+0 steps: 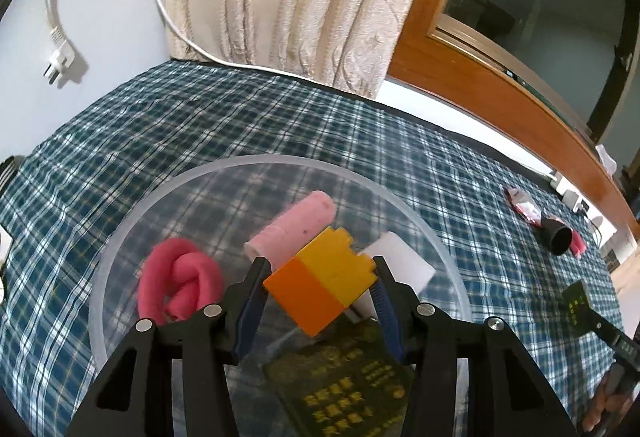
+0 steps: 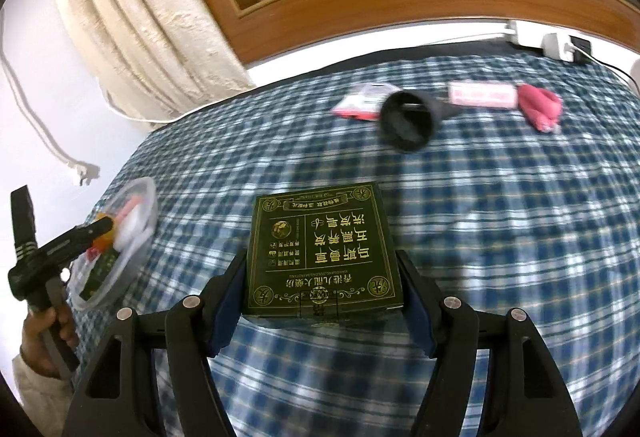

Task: Organize objects
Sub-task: 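Carry the green box and orange block over the clear bowl with both tools, then open both tools to drop the box and block into the bowl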

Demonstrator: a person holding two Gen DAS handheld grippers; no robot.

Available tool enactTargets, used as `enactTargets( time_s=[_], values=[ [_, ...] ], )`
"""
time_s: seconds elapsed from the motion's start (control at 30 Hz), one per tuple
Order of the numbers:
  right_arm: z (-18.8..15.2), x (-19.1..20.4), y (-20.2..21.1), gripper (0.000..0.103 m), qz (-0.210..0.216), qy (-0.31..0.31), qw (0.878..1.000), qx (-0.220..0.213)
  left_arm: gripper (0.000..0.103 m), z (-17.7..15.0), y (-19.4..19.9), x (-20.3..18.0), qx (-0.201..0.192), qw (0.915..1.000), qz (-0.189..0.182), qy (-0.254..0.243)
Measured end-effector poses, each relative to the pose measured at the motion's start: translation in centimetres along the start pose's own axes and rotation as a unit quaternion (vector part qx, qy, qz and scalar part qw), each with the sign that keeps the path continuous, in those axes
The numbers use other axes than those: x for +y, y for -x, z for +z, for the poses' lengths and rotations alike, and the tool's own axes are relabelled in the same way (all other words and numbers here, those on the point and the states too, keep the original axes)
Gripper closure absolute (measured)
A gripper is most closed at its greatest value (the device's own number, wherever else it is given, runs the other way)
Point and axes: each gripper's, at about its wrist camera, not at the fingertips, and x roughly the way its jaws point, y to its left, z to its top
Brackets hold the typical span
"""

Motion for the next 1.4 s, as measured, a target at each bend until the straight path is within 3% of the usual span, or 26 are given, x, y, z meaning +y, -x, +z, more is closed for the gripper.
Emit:
enactTargets(
  time_s=[0.1, 0.37, 0.6, 1.03, 1.4],
  values=[
    [0.1, 1.8, -0.6, 0.033, 0.014, 0.011, 1.000, 0.004, 0.040, 0.2, 0.1, 0.7, -0.006, 1.0000, -0.001, 0.007],
    [0.4, 7.0, -1.9, 0.033, 0.057, 0.051, 0.997, 0.016, 0.037, 0.4, 0.7, 2.0, -0.028, 0.9994, 0.005, 0.021],
    [0.8, 12.0, -2.7, 0.033, 0.093, 0.096, 0.991, 0.019, 0.021, 0.6, 2.0, 2.0, -0.065, 0.9975, 0.023, 0.015],
    [-0.3, 20.4, -3.9, 0.033, 0.147, 0.174, 0.973, 0.029, 0.002, 1.2, 4.4, 4.7, -0.120, 0.9892, 0.060, 0.059],
    [-2.6, 27.4, -4.8, 0.033, 0.180, 0.242, 0.953, 0.040, 0.001, 1.6, 5.8, 7.4, -0.149, 0.9809, 0.097, 0.078]
  ],
)
